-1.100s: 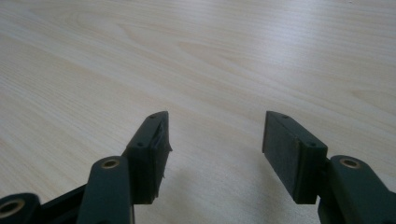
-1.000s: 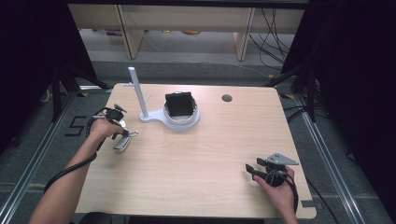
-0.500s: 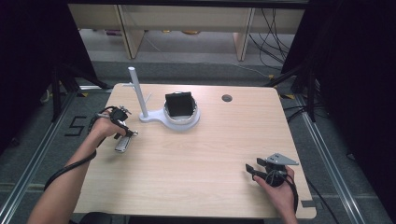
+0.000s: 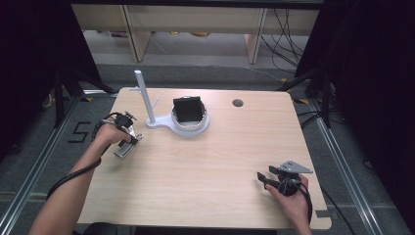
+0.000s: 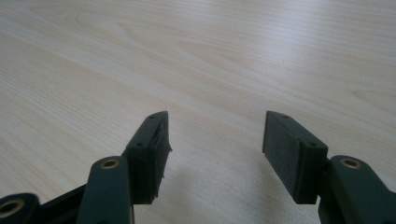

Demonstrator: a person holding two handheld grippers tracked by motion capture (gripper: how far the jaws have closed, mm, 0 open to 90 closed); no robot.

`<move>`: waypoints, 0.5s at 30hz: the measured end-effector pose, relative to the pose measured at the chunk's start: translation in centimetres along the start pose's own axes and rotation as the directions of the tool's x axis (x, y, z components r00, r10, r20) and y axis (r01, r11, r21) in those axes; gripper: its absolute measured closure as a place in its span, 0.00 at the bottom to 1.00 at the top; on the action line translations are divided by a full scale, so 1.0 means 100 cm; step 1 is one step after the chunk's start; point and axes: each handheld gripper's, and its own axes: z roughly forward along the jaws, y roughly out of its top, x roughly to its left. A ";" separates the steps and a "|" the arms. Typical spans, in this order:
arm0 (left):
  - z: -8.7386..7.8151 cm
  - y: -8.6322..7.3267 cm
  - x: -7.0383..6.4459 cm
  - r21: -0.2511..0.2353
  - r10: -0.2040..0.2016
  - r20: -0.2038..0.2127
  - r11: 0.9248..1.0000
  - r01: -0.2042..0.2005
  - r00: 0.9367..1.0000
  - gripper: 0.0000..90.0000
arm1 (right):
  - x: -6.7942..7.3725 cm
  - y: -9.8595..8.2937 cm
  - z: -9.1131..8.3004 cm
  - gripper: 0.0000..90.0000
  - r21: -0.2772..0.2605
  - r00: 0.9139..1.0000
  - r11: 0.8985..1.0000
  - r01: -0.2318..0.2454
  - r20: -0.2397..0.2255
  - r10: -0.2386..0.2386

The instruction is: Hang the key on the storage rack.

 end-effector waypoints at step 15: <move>0.002 0.005 0.002 0.012 -0.014 -0.023 1.000 0.015 1.000 0.78 | 0.000 0.000 0.000 0.47 0.008 1.000 1.000 -0.002 0.001 0.002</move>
